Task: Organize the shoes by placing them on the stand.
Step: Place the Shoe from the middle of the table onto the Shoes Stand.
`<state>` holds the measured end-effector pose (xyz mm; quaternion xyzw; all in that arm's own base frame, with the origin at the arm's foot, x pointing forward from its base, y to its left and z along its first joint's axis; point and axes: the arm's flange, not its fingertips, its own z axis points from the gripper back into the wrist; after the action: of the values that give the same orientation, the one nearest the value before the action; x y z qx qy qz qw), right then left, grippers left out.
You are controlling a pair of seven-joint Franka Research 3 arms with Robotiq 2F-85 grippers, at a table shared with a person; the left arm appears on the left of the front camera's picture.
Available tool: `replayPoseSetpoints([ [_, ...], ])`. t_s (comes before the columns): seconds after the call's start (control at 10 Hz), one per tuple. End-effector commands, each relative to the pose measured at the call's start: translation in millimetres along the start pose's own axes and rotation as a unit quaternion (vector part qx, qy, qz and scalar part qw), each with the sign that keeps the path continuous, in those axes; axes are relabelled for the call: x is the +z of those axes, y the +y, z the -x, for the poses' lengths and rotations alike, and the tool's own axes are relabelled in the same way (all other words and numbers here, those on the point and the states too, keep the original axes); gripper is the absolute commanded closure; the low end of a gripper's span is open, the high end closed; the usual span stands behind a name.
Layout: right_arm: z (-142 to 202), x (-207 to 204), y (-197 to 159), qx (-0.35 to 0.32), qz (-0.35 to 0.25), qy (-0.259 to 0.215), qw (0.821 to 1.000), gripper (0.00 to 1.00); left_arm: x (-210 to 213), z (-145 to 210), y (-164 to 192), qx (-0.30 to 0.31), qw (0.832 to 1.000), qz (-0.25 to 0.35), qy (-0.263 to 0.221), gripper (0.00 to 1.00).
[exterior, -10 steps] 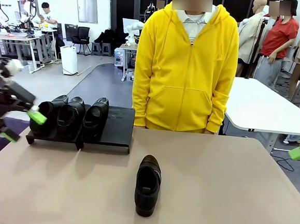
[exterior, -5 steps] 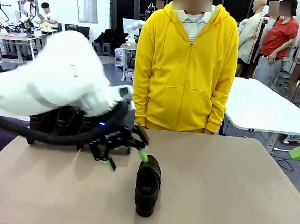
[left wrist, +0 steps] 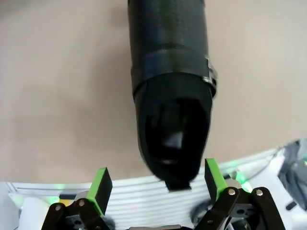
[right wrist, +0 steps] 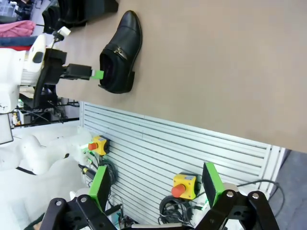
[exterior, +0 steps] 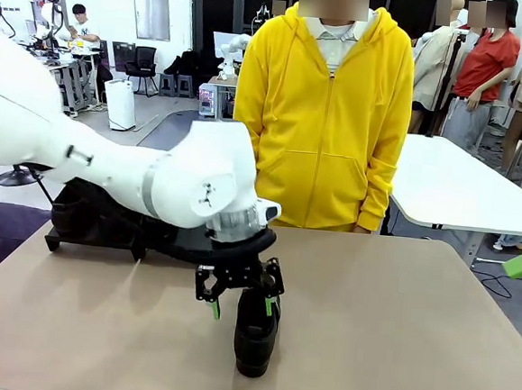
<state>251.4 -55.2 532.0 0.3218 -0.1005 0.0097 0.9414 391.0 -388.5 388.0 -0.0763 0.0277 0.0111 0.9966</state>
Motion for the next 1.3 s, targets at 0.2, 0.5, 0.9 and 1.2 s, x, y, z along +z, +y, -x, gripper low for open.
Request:
replayPoseSetpoints([
  [0.2, -2, 2, 1, 0.003, -0.015, 0.0, 1.0, 0.0, -49, -18, -16, 0.046, 0.997, -0.057, -0.031, 0.0],
  [0.5, -2, 2, 1, 0.003, -0.015, 0.0, 1.0, 0.0, -55, -23, -12, 0.06, 0.991, -0.063, -0.106, 0.0],
  [0.9, -2, 2, 1, 0.003, -0.015, 0.0, 1.0, 0.0, -52, -27, -8, 0.071, 0.99, -0.071, -0.104, 1.0],
  [1.2, -2, 2, 1, 0.003, -0.015, 0.0, 1.0, 0.0, -51, -27, -8, 0.068, 0.99, -0.068, -0.102, 1.0],
])
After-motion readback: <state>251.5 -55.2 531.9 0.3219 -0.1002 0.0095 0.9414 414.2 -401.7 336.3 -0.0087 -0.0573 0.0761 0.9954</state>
